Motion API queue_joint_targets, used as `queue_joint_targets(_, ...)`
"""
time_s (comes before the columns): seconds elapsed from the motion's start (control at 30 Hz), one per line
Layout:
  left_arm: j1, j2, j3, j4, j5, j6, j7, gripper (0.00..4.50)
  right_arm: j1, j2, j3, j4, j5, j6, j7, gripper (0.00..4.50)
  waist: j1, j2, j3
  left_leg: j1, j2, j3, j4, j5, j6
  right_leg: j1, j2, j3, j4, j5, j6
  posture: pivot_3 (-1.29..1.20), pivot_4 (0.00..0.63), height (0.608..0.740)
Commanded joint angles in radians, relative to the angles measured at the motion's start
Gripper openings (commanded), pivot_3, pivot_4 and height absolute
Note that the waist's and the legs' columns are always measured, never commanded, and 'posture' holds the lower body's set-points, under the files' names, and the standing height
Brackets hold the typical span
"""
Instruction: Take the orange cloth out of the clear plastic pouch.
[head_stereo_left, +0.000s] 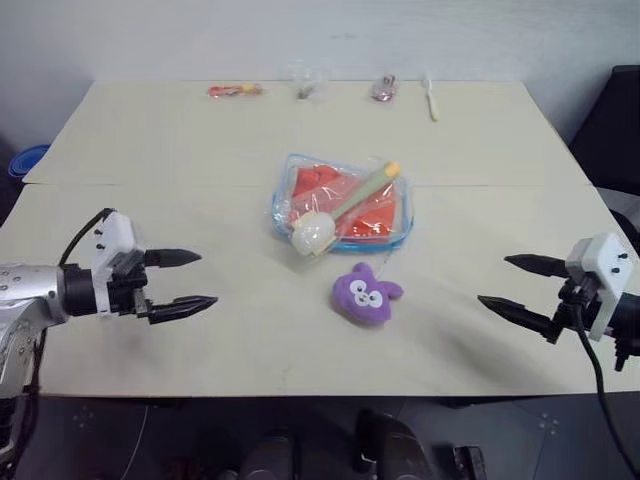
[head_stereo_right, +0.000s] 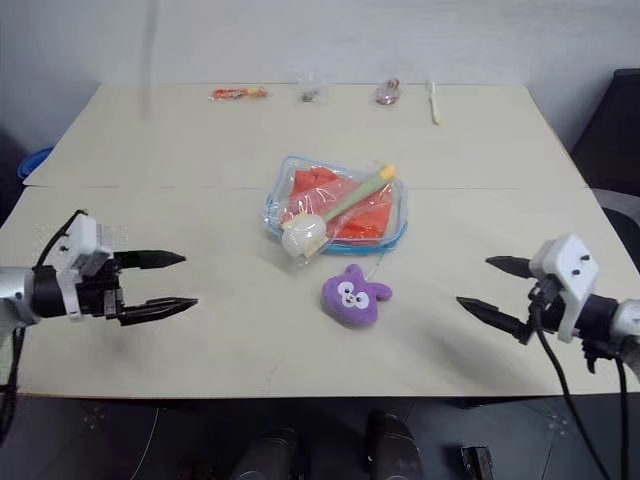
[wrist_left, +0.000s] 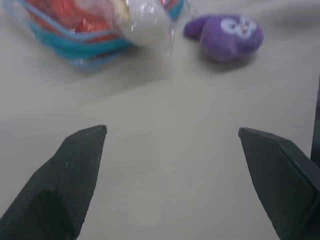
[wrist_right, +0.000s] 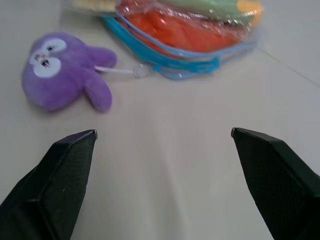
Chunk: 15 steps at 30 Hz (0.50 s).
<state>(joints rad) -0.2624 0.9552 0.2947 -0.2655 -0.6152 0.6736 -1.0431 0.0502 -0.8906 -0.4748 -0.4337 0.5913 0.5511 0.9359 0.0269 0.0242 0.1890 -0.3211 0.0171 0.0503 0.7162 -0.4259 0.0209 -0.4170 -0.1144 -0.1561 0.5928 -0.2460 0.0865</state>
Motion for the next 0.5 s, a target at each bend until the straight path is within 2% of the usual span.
queue_joint_targets(0.03, -0.158, -0.044, -0.063, 0.008, -0.037, 0.102, 0.092, 4.49, -0.030, 0.027, 0.004, -0.143, 0.073, 0.055, -0.090, 4.50, 0.003, 0.000, 0.000, 0.000, 0.000, 0.000, 0.000, 0.000, 0.000, 0.000, 0.000, 0.000, 0.000, 0.000, 0.000, 0.00, 0.150, 0.740)
queue_joint_targets(0.2, -0.597, -0.215, -0.290, 0.250, 0.109, 0.226, 0.256, 4.49, -0.080, 0.055, 0.050, -0.322, 0.166, 0.141, -0.217, 4.50, 0.016, -0.003, 0.000, 0.000, -0.006, -0.001, 0.002, 0.001, 0.000, 0.001, 0.001, -0.001, 0.001, 0.001, 0.002, 0.00, 0.150, 0.740)
queue_joint_targets(0.27, -0.738, -0.275, -0.389, 0.364, 0.182, 0.250, 0.272, 4.49, -0.094, 0.056, 0.065, -0.365, 0.184, 0.160, -0.259, 4.50, 0.020, -0.005, -0.001, -0.001, -0.007, 0.000, 0.002, 0.001, 0.000, 0.001, 0.002, -0.001, 0.000, 0.002, 0.003, 0.00, 0.150, 0.740)
queue_joint_targets(0.4, -0.885, -0.365, -0.551, 0.532, 0.305, 0.183, 0.225, 4.49, -0.106, 0.057, 0.086, -0.401, 0.204, 0.183, -0.317, 4.50, 0.014, -0.005, -0.001, -0.001, -0.007, 0.010, -0.001, 0.001, 0.000, 0.000, 0.003, -0.001, -0.004, 0.002, 0.003, 0.00, 0.150, 0.740)
queue_joint_targets(0.5, -0.974, -0.461, -0.593, 0.679, 0.348, 0.147, 0.198, 4.49, -0.099, 0.053, 0.106, -0.416, 0.189, 0.180, -0.336, 4.50, 0.014, -0.007, 0.001, -0.003, -0.005, 0.011, -0.001, 0.001, 0.000, -0.001, 0.005, -0.002, -0.004, 0.002, 0.003, 0.00, 0.150, 0.740)
